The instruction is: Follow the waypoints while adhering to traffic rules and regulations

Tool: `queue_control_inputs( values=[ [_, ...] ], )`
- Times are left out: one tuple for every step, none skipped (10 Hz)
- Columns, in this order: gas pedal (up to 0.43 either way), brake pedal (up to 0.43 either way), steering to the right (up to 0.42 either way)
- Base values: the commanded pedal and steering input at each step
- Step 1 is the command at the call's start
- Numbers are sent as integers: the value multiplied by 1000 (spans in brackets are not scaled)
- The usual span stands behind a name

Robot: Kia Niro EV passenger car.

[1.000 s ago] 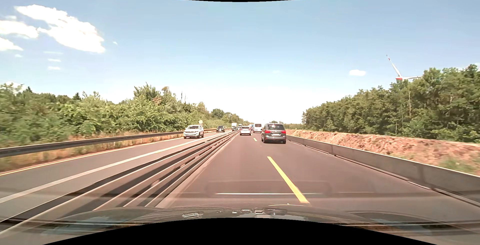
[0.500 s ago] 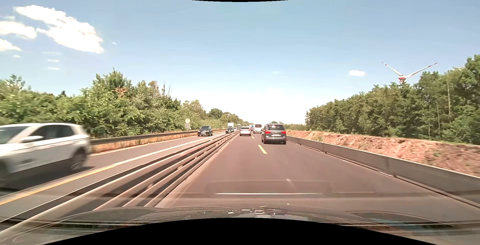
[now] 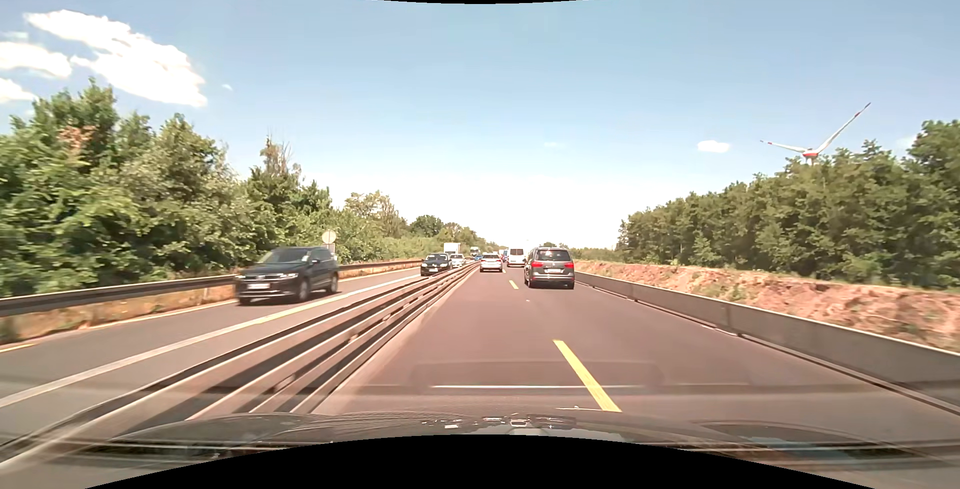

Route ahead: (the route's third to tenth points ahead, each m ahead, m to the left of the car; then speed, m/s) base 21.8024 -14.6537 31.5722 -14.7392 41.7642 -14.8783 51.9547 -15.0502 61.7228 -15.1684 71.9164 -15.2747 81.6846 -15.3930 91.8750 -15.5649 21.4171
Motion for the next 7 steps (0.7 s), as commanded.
queue_control_inputs(
  values=[
    [110,0,2],
    [110,0,1],
    [110,0,1],
    [98,0,0],
    [98,0,0],
    [98,0,0],
    [87,0,1]
  ],
)
